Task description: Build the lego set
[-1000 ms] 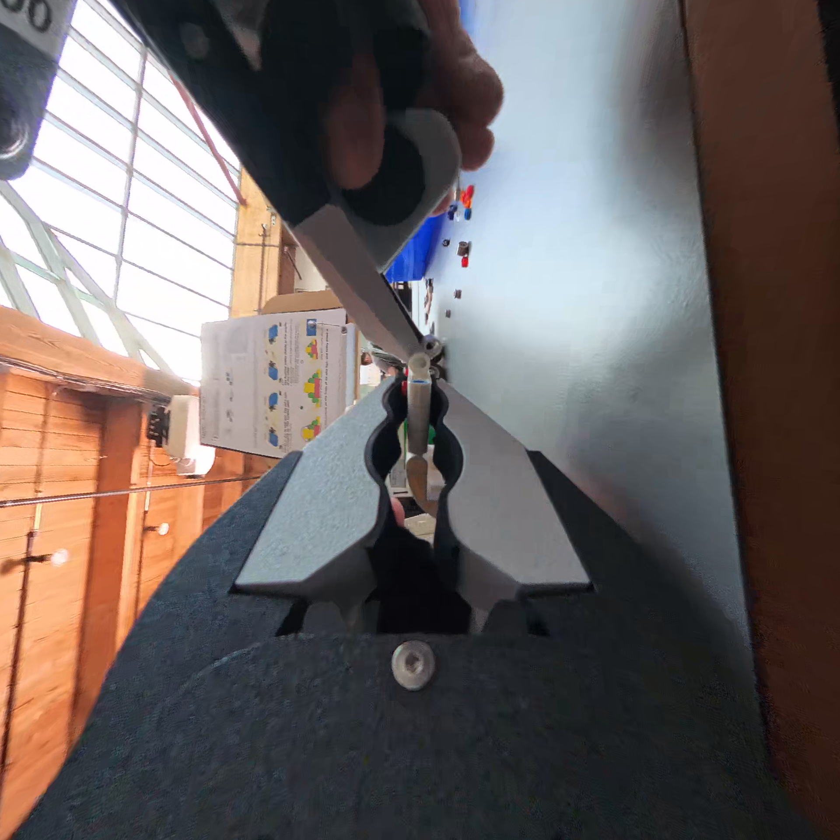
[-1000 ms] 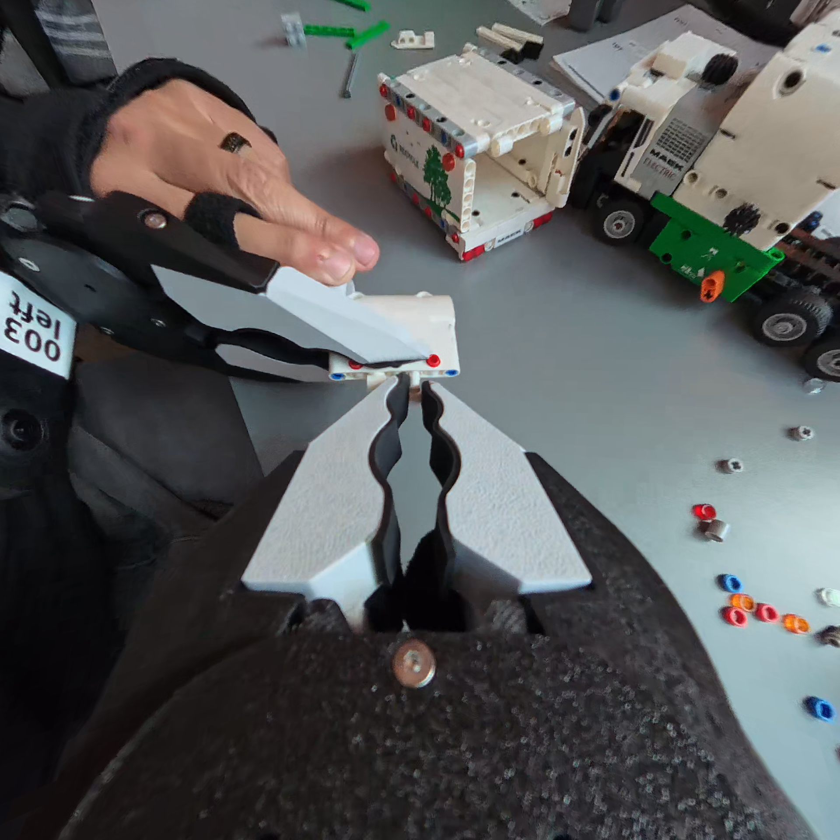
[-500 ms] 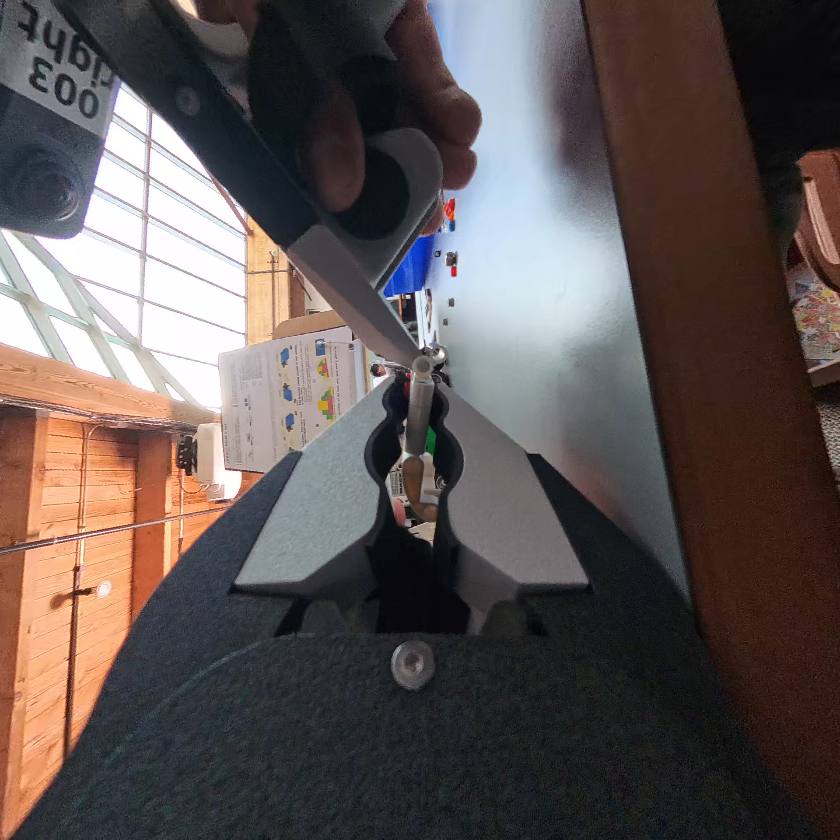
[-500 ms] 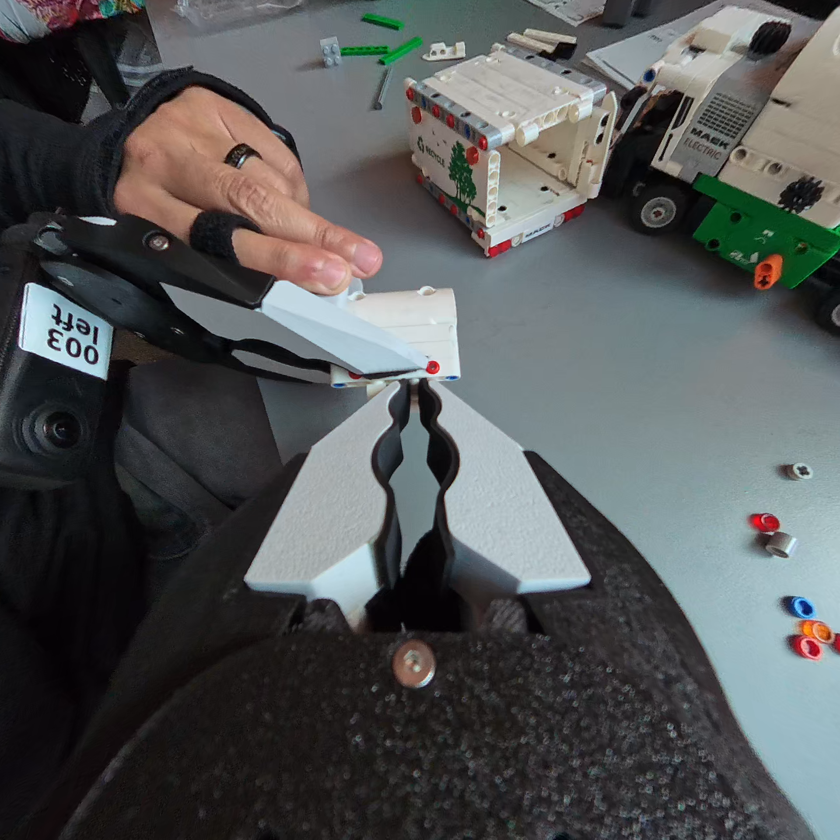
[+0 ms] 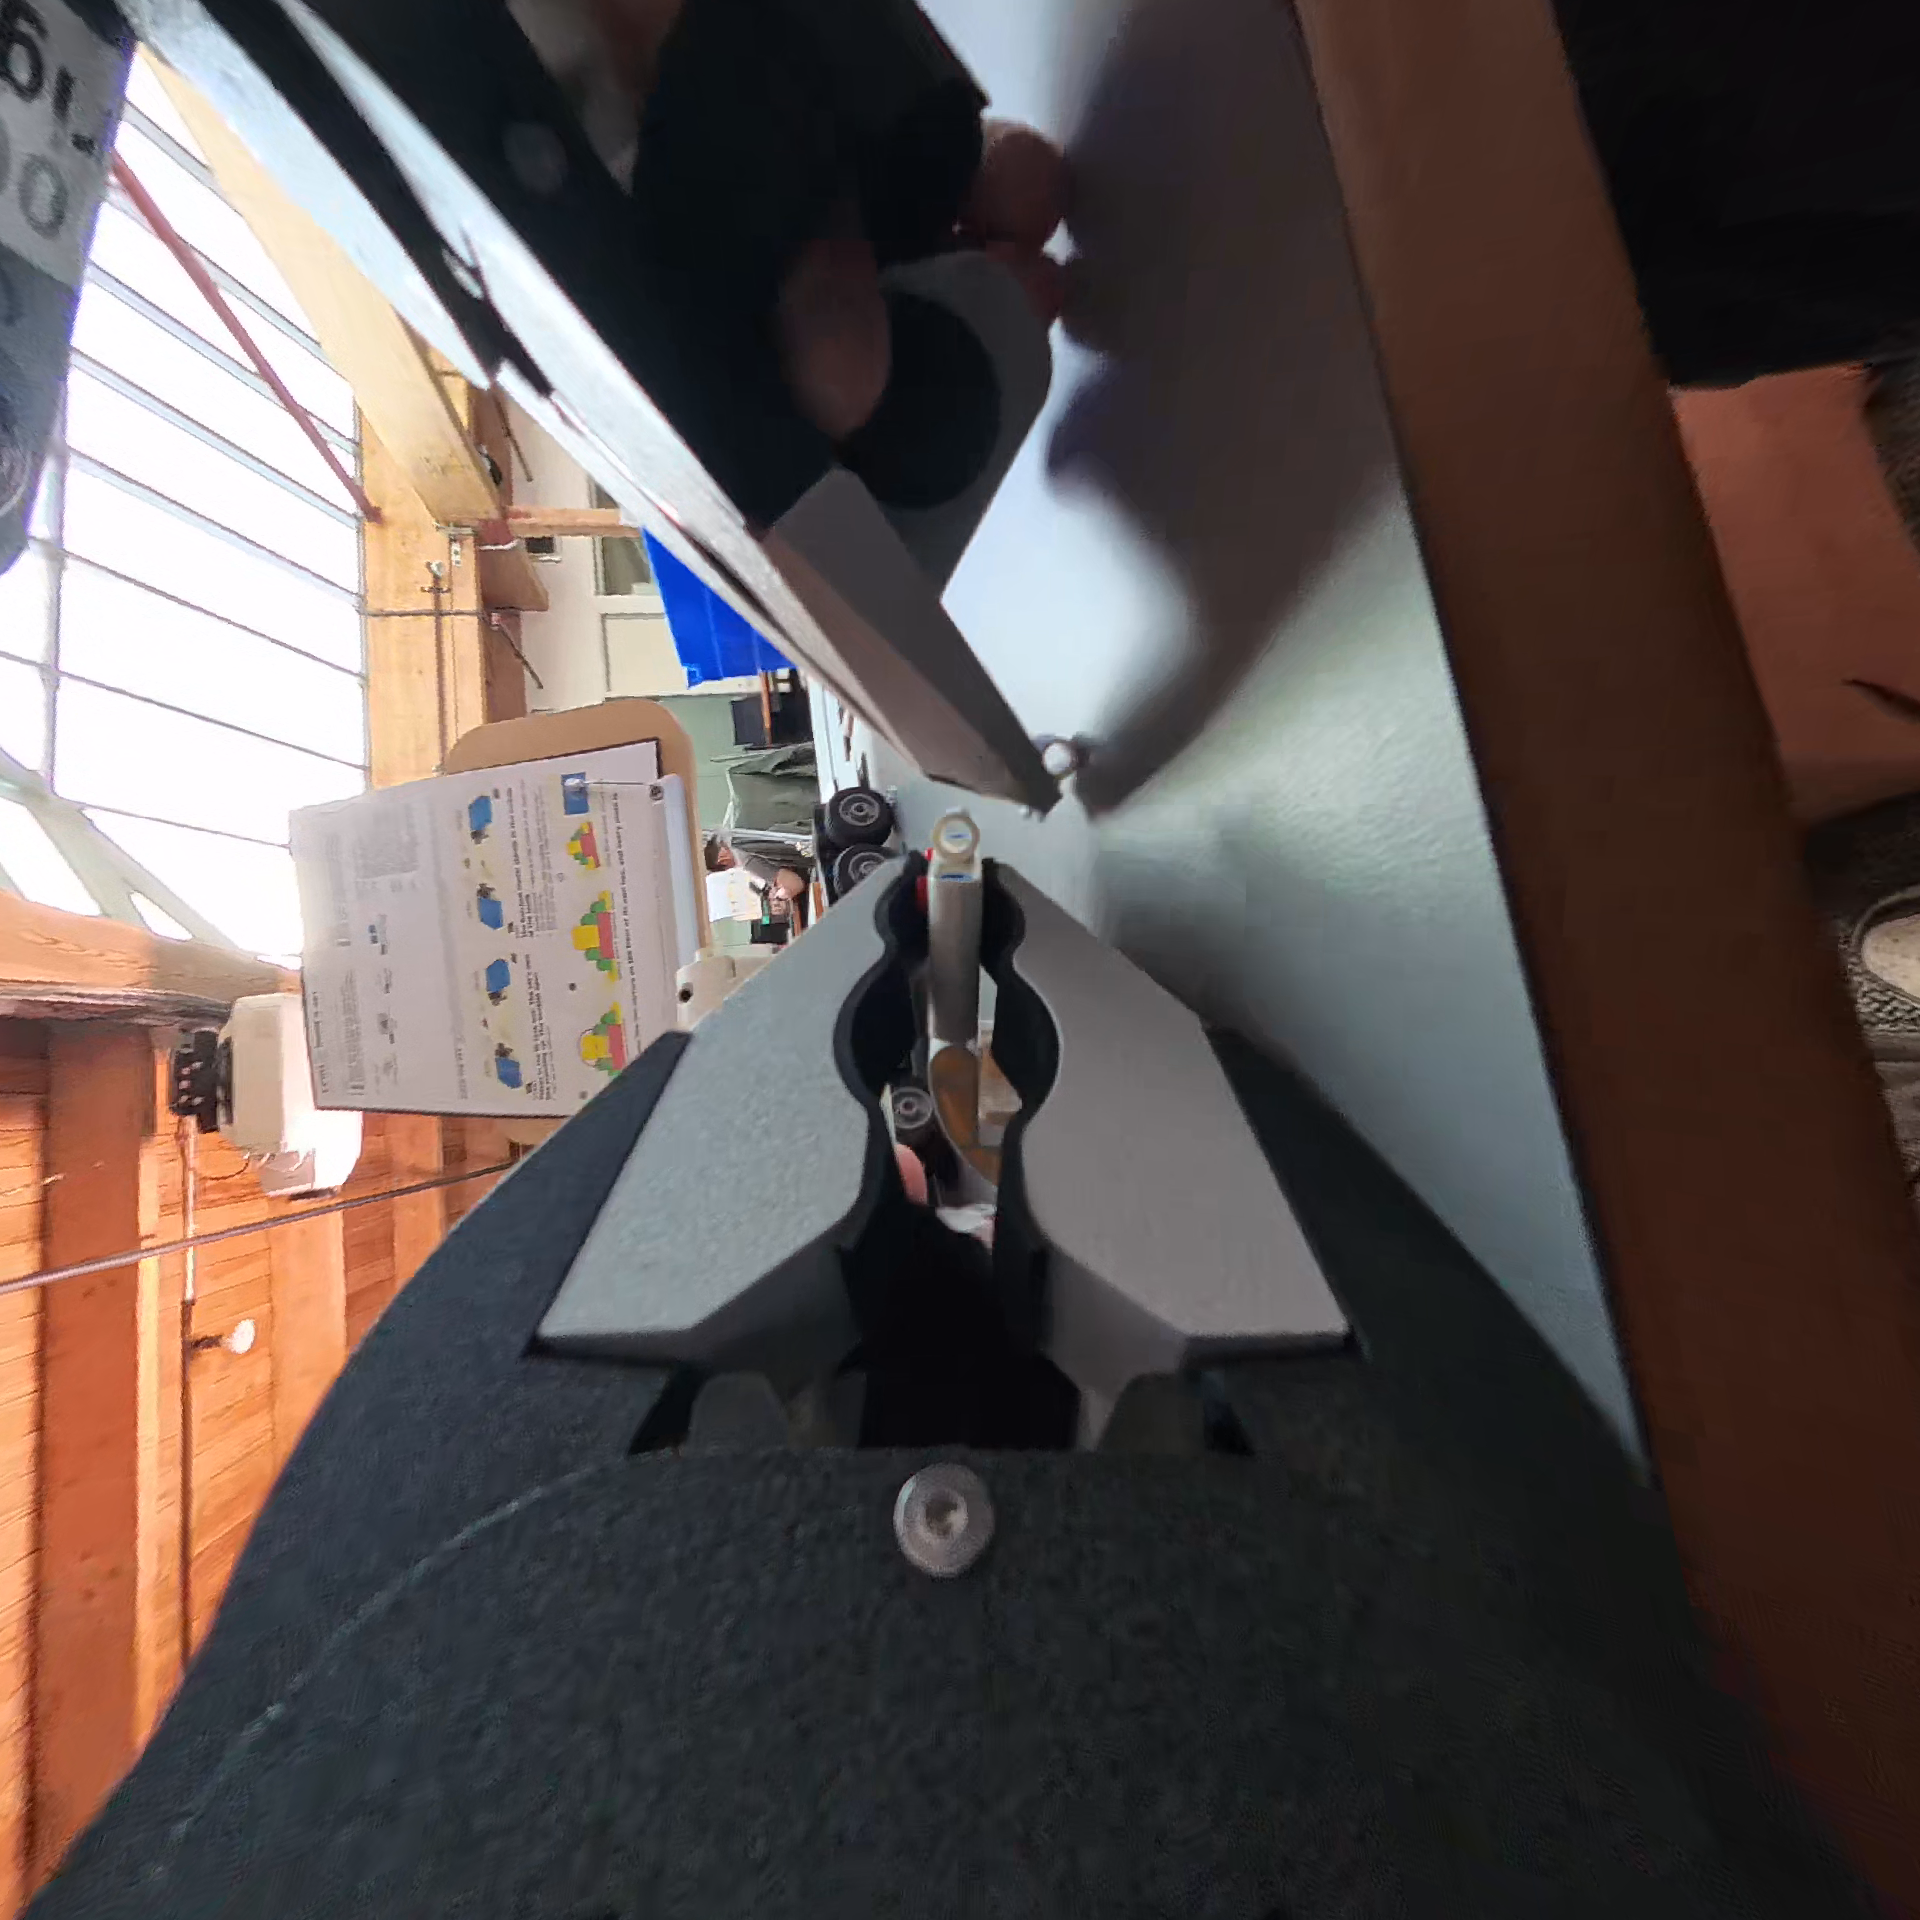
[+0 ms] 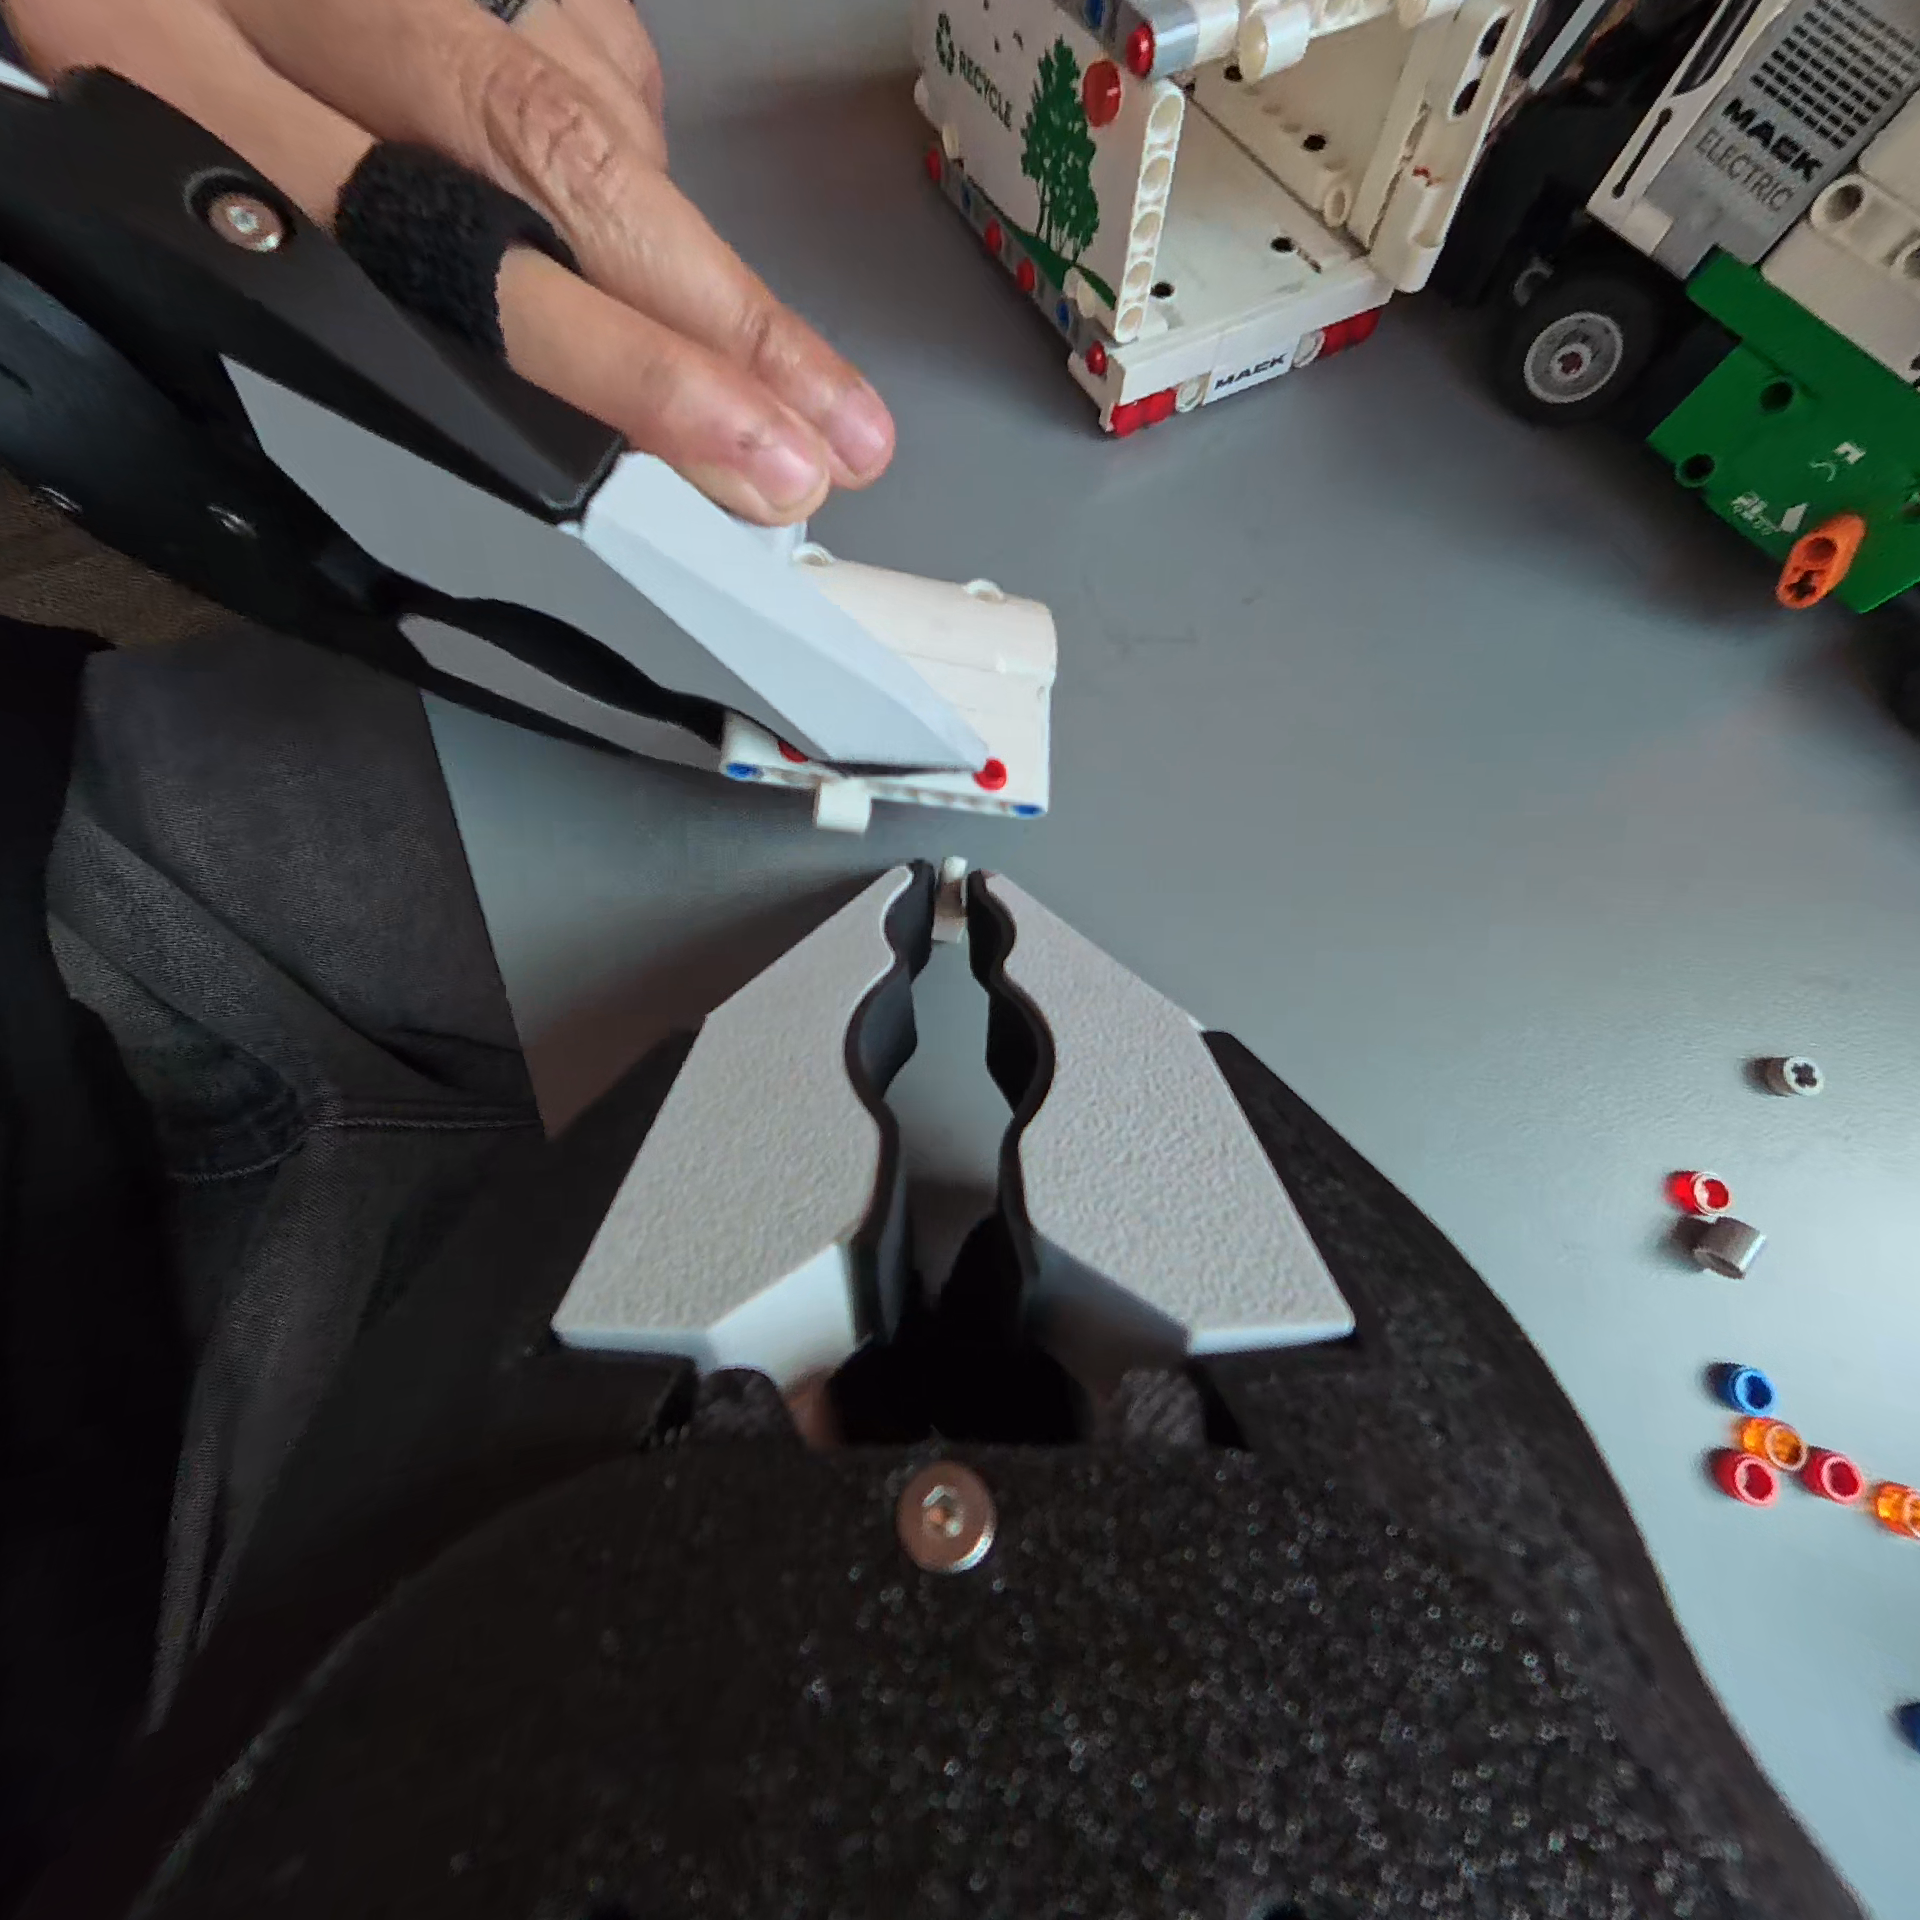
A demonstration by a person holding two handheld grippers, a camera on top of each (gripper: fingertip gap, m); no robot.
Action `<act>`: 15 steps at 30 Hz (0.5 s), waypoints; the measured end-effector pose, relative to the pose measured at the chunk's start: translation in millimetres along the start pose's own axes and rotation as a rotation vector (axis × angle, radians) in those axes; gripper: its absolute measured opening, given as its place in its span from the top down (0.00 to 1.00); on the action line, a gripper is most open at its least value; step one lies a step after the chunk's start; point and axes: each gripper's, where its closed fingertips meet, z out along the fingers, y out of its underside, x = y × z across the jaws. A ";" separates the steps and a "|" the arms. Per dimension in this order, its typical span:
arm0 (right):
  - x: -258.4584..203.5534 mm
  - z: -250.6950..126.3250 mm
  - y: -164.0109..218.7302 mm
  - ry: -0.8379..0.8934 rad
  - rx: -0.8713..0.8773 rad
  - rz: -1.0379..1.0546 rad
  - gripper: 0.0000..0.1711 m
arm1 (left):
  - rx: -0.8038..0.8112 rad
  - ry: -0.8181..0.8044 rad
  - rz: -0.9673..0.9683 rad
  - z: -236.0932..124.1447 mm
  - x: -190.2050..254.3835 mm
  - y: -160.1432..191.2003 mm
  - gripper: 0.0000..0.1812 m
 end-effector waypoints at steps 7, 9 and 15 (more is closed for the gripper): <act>-4.2 -14.4 6.6 -0.046 0.018 0.034 0.93 | -0.057 -0.048 -0.179 1.1 -12.9 19.0 0.97; -6.4 -23.5 8.2 -0.050 0.051 0.033 0.91 | -0.052 -0.037 -0.246 1.0 -15.1 20.2 0.97; 3.8 -21.8 8.0 0.029 0.087 0.021 0.89 | -0.002 0.016 -0.366 -0.2 -13.7 13.0 0.97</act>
